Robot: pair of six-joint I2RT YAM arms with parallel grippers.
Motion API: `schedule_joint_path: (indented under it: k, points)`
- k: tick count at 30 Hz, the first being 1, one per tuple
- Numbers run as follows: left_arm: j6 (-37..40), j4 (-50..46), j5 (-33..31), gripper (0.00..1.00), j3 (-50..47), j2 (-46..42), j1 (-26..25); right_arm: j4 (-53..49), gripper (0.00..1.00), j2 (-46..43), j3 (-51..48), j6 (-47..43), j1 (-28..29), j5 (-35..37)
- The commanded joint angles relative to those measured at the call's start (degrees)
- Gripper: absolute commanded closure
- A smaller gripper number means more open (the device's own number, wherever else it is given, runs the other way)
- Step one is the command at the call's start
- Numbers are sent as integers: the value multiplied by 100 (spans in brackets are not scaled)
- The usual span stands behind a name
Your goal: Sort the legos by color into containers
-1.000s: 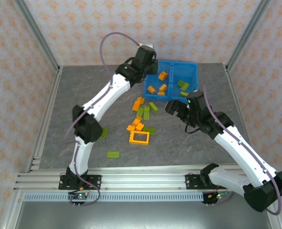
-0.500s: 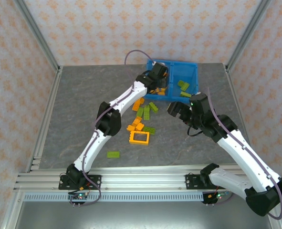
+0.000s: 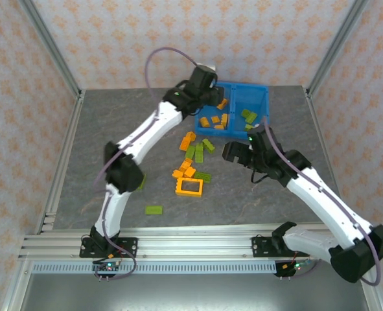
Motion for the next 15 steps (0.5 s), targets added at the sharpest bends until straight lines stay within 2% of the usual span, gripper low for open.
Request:
schedule_joint_path:
  k: [1, 7, 13, 15]
  points:
    - [515, -49, -302, 45, -944, -1529, -24, -9, 3, 550, 333, -913, 110, 380]
    - [1318, -455, -625, 45, -3047, -3590, -12, 78, 15, 2176, 1051, -1625, 238, 308]
    - [1450, -895, -875, 35, -4936, -5287, -11, -4, 23, 3813, 2003, -2000, 239, 702]
    - [1367, -945, -737, 31, -5469, -5797, -10, 91, 25, 4260, 2252, -2124, 244, 791]
